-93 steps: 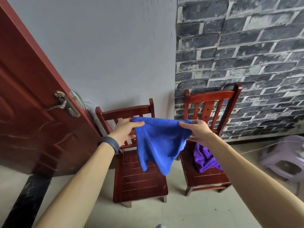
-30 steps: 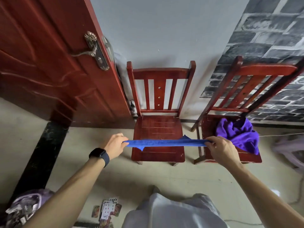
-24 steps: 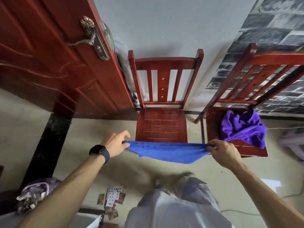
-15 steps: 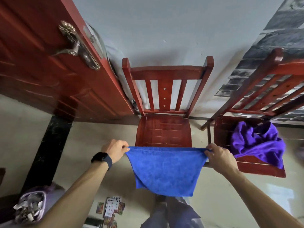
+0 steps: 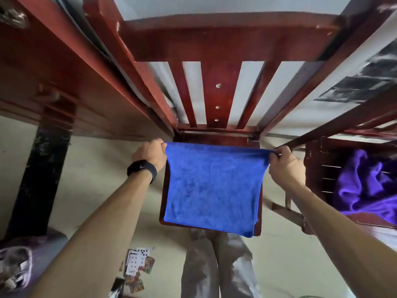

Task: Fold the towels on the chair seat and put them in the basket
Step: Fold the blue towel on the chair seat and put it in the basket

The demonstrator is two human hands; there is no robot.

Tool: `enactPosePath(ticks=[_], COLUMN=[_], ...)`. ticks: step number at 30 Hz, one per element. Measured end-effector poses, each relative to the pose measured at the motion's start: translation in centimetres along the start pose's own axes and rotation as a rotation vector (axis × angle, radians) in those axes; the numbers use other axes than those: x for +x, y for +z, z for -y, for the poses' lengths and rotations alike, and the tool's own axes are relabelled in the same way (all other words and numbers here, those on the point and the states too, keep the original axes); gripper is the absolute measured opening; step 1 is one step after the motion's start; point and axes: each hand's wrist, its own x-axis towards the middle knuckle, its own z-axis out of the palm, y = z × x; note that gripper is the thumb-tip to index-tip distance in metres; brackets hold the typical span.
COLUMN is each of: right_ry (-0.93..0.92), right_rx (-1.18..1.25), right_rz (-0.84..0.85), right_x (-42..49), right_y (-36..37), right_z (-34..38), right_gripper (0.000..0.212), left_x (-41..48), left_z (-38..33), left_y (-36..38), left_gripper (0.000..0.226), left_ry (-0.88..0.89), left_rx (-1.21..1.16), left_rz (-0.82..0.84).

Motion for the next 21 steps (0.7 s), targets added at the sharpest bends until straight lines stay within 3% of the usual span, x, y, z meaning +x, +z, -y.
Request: enactPosePath(ticks=[2, 4, 6, 10, 14, 18, 21], right_ry=[0.023, 0.05, 0.081, 0.273, 0.437, 0.476, 0.562], right_rx=[0.079, 0.139, 0.08, -0.067, -0.033, 0.101, 0.164], right_rz=[0.019, 0.08, 0.152, 0.312, 0.385, 0.285, 0.219], right_x=[2.0, 3.1, 2.1, -3.9, -9.4, -10.6, -10.0], right_y=[1.3, 2.9, 4.8, 10.1, 14.5, 17.0, 17.5], right_z=[0.5, 0.2, -0.8, -6.3, -10.4, -11.4, -11.2], right_gripper=[0.03, 0.049, 0.06, 0.048, 0.045, 0.039, 0.027], left_x=[2.0, 2.9, 2.2, -3.6, -7.8, -9.2, -9.3], left_z=[-0.9, -1.4, -0.7, 3.4, 7.2, 8.4, 8.6], left_y=[0.9, 2.0, 4.4, 10.3, 15.0, 17.2, 17.8], left_gripper=[0.021, 0.04, 0.048, 0.05, 0.049, 0.023, 0.022], left_ry=[-0.058, -0.135, -0.187, -0.266, -0.397, -0.37, -0.367], left_rx=[-0.182, -0.358, -0.396, -0.294, -0.268, -0.32, -0.313], left_rz=[0.006, 0.029, 0.124, 0.335, 0.443, 0.369, 0.309])
